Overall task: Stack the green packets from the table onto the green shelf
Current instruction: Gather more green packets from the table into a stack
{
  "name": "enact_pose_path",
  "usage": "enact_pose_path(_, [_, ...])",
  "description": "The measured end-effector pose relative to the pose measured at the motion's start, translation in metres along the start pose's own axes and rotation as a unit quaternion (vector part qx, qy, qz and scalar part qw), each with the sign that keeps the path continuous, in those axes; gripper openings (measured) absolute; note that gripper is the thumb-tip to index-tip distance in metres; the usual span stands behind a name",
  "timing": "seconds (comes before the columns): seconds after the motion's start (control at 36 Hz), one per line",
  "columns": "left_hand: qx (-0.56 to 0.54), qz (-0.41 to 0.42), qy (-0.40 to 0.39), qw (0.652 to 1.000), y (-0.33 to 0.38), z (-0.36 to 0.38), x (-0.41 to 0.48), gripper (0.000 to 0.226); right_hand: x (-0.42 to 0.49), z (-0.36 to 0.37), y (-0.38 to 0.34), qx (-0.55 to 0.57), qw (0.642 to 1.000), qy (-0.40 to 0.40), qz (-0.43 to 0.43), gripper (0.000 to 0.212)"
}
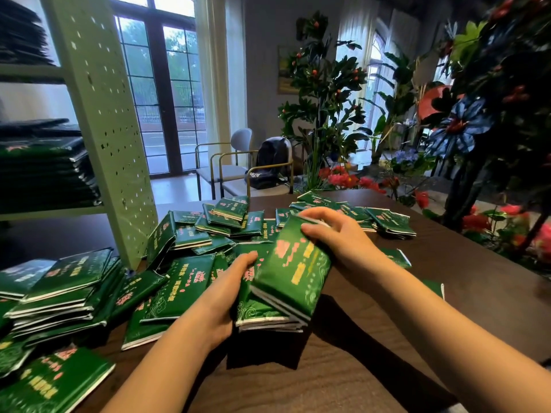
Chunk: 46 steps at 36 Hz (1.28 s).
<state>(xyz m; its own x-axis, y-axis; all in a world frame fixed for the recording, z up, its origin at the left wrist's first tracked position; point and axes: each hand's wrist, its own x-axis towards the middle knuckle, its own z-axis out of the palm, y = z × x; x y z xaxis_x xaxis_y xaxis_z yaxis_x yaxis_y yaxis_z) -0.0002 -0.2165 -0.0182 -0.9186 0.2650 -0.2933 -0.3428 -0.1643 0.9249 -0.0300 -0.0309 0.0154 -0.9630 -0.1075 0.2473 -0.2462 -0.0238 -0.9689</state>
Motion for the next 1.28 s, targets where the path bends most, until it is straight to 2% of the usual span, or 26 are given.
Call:
enact_pose_path(0.17, [-0.050,0.003,-0.012,0.999,0.001,0.004,0.005,0.058,-0.002,0.010,0.002,-0.148,0.985,-0.053,-0.073,0.014])
enact_pose_path(0.28, [-0.045,0.007,-0.029,0.999,0.000,0.006,0.005,0.056,0.001,0.014,0.005,-0.286,0.948,-0.055,-0.130,0.015])
enact_pose_path(0.36, [-0.022,0.015,-0.047,0.999,0.001,0.006,0.003,0.054,0.000,0.018,0.009,-0.324,0.932,-0.067,-0.149,0.018])
enact_pose_path(0.47, [0.028,0.044,-0.070,0.996,0.002,0.005,0.012,0.072,-0.003,0.021,0.012,-0.344,0.919,-0.065,-0.181,0.019])
enact_pose_path(0.64, [0.031,0.019,-0.069,0.997,-0.005,0.005,0.009,0.027,-0.004,0.002,0.017,-0.378,0.902,0.011,-0.209,0.017])
enact_pose_path(0.72, [0.043,0.027,-0.026,0.998,0.001,0.006,0.009,0.021,0.004,-0.027,0.024,-0.419,0.890,0.067,-0.165,0.016])
enact_pose_path(0.78, [0.040,0.026,-0.012,0.999,0.001,0.006,0.014,0.020,0.012,-0.051,0.031,-0.487,0.863,0.073,-0.110,0.017])
enact_pose_path(0.89, [0.024,0.030,0.006,0.999,0.001,0.005,0.019,0.025,0.018,-0.088,0.041,-0.624,0.779,0.038,0.054,0.047])
enact_pose_path(0.94, [0.022,0.028,0.002,0.999,0.001,0.007,0.016,0.025,0.018,-0.097,0.042,-0.653,0.747,0.007,0.126,0.064])
enact_pose_path(1.06, [0.028,0.026,0.007,0.999,0.001,0.007,0.014,0.026,0.018,-0.104,0.044,-0.637,0.744,-0.013,0.198,0.077])
enact_pose_path(1.19, [0.033,0.019,0.021,0.999,0.002,0.009,0.015,0.027,0.019,-0.102,0.039,-0.659,0.726,-0.024,0.195,0.068])
enact_pose_path(1.28, [0.025,0.010,0.020,0.999,0.001,0.008,0.015,0.025,0.023,-0.102,0.036,-0.637,0.742,-0.026,0.205,0.062])
